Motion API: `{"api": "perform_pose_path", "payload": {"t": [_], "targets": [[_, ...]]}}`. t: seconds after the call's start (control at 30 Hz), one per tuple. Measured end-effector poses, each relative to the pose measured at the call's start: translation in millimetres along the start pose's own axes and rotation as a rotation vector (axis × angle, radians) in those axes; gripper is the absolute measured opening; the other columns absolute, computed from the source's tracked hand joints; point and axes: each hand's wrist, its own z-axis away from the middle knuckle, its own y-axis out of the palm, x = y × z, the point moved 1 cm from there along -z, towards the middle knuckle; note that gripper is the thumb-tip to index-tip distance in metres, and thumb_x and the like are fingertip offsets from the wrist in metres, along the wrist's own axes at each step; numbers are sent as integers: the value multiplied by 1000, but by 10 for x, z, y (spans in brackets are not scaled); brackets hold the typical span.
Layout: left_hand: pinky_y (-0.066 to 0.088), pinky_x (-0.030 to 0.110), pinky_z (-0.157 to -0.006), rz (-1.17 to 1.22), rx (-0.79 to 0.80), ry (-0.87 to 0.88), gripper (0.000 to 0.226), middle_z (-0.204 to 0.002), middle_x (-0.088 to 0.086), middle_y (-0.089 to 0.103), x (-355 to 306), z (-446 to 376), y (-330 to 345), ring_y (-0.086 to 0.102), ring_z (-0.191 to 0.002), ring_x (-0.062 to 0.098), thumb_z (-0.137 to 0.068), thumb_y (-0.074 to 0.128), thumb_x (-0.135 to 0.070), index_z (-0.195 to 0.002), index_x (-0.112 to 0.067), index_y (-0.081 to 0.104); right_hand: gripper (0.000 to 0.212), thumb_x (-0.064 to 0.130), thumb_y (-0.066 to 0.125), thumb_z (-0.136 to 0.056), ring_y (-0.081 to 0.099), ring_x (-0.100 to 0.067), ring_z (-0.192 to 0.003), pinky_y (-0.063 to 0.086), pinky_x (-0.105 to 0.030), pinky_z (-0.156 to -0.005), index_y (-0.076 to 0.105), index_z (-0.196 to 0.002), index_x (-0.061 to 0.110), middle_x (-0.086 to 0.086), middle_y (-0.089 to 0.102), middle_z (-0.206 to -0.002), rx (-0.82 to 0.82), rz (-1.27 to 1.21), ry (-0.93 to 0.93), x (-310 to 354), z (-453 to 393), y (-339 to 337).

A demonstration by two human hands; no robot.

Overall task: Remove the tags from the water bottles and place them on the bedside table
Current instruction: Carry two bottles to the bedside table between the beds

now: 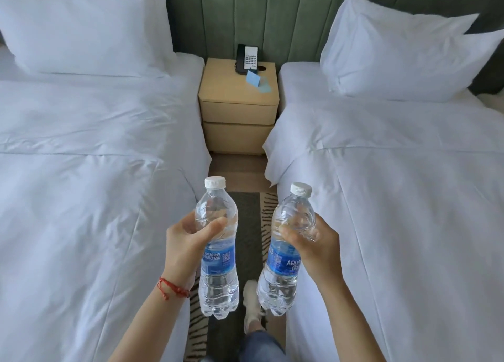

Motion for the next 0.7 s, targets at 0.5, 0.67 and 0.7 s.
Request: {"api": "perform_pose_path", "payload": {"t": [0.5,0.67,0.7], "targets": [[51,15,-54,19,-58,19,35,-74,-6,74,-390,-2973,774,70,-68,12,-53,79,-36,-82,-18,70,43,59,66,-50,64,6,-79,47,-7,-55,60,-85,36,23,68,-78,61,-16,-8,287,-3297,502],[52,18,-56,37,-81,20,39,-77,2,75,-417,-3914,835,70,-69,15,-52,78,-37,-84,-15,72,32,55,67,-51,64,5,-75,47,-8,-54,60,-77,38,25,67,-76,95,-8,10,288,-4180,808],[52,18,-56,37,-77,16,40,-78,3,75,-408,-4118,845,70,-70,16,-52,77,-37,-84,-14,72,29,53,68,-50,64,5,-73,46,-8,-54,60,-74,39,24,67,-74,91,-10,18,275,-4364,879]]}}
